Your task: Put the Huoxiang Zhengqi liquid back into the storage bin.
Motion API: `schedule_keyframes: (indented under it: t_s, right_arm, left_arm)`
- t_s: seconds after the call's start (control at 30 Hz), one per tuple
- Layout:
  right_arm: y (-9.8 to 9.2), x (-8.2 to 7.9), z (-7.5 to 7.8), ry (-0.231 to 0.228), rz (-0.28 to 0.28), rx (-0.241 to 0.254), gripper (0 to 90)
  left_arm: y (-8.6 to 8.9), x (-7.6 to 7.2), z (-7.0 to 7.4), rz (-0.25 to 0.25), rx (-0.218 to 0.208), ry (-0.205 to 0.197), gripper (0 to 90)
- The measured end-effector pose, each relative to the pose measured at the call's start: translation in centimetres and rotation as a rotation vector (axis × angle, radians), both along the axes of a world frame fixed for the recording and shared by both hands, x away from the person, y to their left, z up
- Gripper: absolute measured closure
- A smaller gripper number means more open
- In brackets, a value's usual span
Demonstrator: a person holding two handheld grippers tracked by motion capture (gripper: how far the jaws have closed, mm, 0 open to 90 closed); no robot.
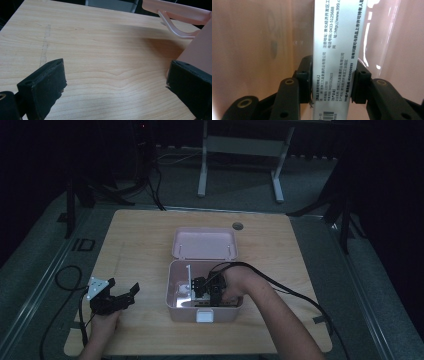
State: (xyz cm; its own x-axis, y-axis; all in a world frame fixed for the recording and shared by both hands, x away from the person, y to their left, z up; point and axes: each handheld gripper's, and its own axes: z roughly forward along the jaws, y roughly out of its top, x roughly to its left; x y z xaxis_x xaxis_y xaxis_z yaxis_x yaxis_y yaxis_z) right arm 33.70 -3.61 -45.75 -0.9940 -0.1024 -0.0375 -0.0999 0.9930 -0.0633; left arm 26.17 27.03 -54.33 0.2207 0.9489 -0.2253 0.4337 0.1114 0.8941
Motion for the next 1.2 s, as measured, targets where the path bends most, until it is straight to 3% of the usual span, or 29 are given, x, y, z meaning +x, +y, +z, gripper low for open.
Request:
schedule_keyframes:
  t_s: [0.23, 0.43, 0.5, 0.53, 0.67, 0.87, 1.17, 1.2]
  right_arm:
    - [0.0, 0.2, 0.4, 0.014, 0.021, 0.026, 54.6]
    - [0.1, 0.9, 1.6, 0.022, -0.045, 0.037, 31.3]
    - [0.0, 1.0, 1.9, 0.020, -0.052, 0.045, 27.8]
    - [-0.2, 1.2, 2.7, 0.028, -0.078, 0.063, 14.5]
    - [-0.5, 1.6, 4.2, -0.024, -0.111, 0.085, 11.1]
    - [-1.2, 1.5, 6.3, -0.041, -0.122, 0.135, 11.1]
    - [-3.7, 1.4, 9.2, -0.138, -0.191, 0.258, 11.0]
    - [-4.6, 1.4, 9.7, -0.157, -0.217, 0.294, 10.7]
  left_arm:
    - [0.0, 0.1, 0.0, 0.004, -0.001, -0.001, 2.6]
    - [0.1, 0.1, 0.0, 0.007, -0.002, -0.002, 2.7]
    - [0.1, 0.1, 0.0, 0.007, -0.002, -0.002, 2.7]
    - [0.1, 0.0, 0.0, 0.010, -0.005, -0.005, 2.7]
    - [0.2, 0.0, 0.0, 0.013, -0.007, -0.009, 2.7]
    - [0.2, 0.0, 0.1, 0.013, -0.008, -0.009, 2.6]
    - [0.1, 0.0, 0.1, 0.011, -0.008, -0.006, 2.7]
    - [0.1, 0.0, 0.0, 0.011, -0.008, -0.006, 2.6]
